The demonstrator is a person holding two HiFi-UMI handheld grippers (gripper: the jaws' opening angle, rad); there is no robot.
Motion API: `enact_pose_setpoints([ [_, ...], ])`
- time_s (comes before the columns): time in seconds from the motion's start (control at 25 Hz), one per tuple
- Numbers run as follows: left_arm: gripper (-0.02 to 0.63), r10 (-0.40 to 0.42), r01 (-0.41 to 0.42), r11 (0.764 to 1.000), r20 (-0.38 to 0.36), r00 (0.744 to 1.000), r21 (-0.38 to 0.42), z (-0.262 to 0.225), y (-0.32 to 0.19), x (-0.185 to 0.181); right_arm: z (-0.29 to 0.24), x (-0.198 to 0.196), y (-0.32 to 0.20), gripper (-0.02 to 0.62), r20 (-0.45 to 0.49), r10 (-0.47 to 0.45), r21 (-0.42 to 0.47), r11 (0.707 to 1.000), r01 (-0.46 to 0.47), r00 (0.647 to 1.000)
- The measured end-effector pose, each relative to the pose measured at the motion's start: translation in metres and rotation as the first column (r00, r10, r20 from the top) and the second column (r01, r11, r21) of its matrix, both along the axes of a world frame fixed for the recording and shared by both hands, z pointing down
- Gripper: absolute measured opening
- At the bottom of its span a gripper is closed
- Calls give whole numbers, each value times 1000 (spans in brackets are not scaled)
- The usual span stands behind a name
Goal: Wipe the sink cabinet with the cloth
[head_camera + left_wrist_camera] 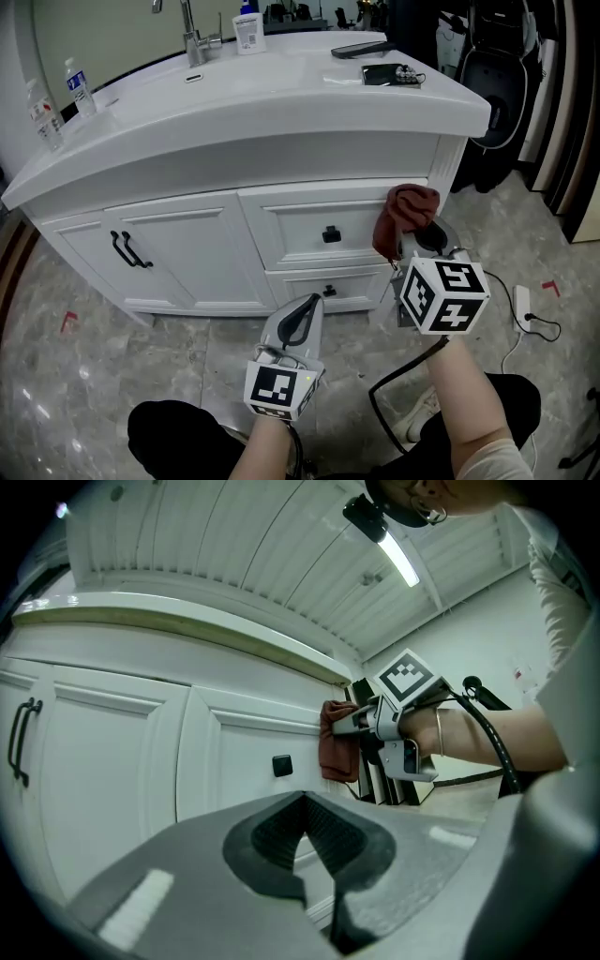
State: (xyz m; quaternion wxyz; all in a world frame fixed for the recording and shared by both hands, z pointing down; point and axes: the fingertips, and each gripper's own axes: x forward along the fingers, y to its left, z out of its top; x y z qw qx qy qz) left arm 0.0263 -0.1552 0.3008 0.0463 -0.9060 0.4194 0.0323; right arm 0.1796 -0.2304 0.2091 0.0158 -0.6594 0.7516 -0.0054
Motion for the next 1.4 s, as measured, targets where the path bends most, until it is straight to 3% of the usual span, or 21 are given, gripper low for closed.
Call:
enact_pose_setpoints([
  [0.2, 1, 1, -1, 1000, -6, 1000, 1, -3, 3, -1, 1, 18, 6, 80, 9, 61, -14, 998, -61, 998],
  [0.36, 1, -10, 10, 1000, -3, 1000, 10, -3, 4, -11, 4, 1, 14, 80, 43, 18, -14, 1000, -18, 999],
  [0.68, 1, -93, 93, 995, -19, 995, -18, 7, -6, -64, 34, -124, 9, 80, 70, -231, -38, 971, 234, 970],
  [1.04, 1, -179, 177, 983, -47, 983, -39, 13, -14, -113, 68, -217, -18, 80, 63, -345, -100, 931, 350, 937],
  [1.2, 1, -195, 193, 980, -56, 979, -47, 16, -16, -123, 70, -222, -28, 80, 58, -333, -106, 935, 338, 941],
  [1.4, 1, -192, 189, 981, -69, 979, -53, 18, -19, -126, 71, -203, -31, 83, 46, -290, -109, 950, 294, 956],
])
